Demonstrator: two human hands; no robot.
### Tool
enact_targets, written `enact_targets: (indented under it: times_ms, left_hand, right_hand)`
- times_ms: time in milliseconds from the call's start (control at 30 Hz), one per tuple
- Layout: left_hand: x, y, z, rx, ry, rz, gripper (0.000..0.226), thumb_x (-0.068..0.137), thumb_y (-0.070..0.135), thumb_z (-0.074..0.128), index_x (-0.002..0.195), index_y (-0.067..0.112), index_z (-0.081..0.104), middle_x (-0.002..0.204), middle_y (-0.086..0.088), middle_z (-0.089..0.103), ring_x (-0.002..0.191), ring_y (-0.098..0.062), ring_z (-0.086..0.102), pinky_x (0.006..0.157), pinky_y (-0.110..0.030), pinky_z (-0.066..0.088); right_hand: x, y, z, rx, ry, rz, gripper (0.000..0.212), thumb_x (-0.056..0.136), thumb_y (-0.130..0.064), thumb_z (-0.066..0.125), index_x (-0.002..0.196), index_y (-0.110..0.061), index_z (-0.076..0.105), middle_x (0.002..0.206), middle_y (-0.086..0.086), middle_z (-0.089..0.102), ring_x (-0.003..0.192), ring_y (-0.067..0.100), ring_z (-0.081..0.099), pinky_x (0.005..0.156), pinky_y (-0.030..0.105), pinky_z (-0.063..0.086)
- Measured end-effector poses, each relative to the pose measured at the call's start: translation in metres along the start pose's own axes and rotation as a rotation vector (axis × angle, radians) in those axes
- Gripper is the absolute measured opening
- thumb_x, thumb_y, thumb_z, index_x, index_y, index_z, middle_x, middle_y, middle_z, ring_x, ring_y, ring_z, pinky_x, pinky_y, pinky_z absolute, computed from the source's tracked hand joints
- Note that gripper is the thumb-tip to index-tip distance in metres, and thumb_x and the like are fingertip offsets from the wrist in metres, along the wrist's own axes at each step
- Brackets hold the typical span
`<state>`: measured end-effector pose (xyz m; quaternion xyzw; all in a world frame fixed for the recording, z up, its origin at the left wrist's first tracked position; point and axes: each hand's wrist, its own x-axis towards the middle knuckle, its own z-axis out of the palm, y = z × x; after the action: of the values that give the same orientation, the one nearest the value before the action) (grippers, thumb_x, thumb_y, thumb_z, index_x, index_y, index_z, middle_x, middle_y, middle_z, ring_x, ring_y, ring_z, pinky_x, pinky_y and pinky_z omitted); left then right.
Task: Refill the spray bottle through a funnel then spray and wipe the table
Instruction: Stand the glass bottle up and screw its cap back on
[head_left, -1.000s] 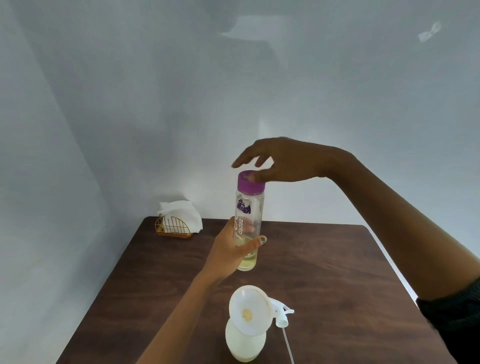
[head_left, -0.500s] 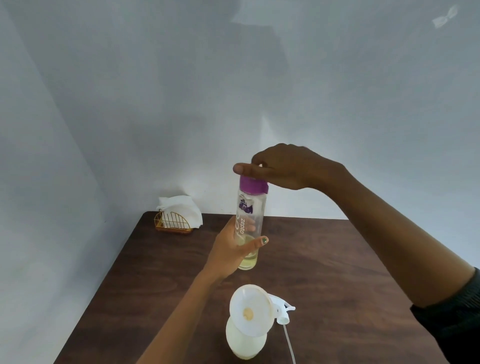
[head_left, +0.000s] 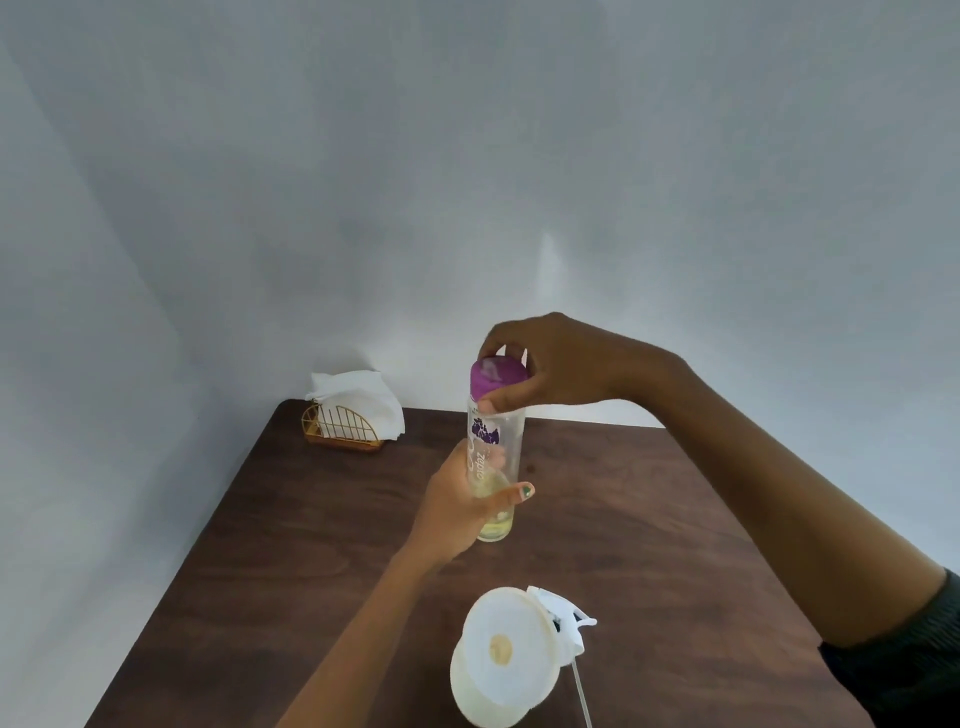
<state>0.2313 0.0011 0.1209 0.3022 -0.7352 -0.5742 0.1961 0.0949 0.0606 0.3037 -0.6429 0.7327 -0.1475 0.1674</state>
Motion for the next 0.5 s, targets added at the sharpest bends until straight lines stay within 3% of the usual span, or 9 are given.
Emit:
enact_targets:
  times_ms: [200,367,500]
  left_hand:
    - [0.031,-0.039,0.005,0.026,-0.044,-0.135,0.071,0.054,0.062,0.077,0.111,0.027,0.054,0.104,0.006,0.069,0.096,-0.013,0.067,0.09,-0.045,0.054]
    - [0.066,-0.057,0.0,-0.021,0.017,-0.169,0.062,0.071,0.031,0.081,0.121,0.026,0.044,0.124,-0.002,0.058,0.111,-0.02,0.061,0.094,-0.042,0.052]
    - [0.096,-0.065,-0.008,-0.055,0.046,-0.156,0.078,0.076,0.023,0.079,0.14,0.022,0.034,0.136,0.0,0.048,0.125,-0.018,0.049,0.104,-0.037,0.043]
  right_hand:
    - [0.039,0.04,0.044,0.029,-0.088,0.034,0.046,0.08,-0.04,0.071,0.12,-0.021,0.058,0.113,-0.003,0.062,0.095,0.014,0.058,0.083,0.029,0.052]
    - [0.081,0.076,0.084,-0.001,-0.049,0.026,0.052,0.083,-0.033,0.07,0.13,-0.019,0.052,0.125,0.002,0.057,0.11,0.019,0.055,0.094,0.036,0.047]
    - [0.115,0.101,0.108,0.005,0.004,0.046,0.055,0.082,-0.032,0.07,0.132,-0.022,0.048,0.124,0.006,0.054,0.11,0.021,0.054,0.096,0.04,0.046]
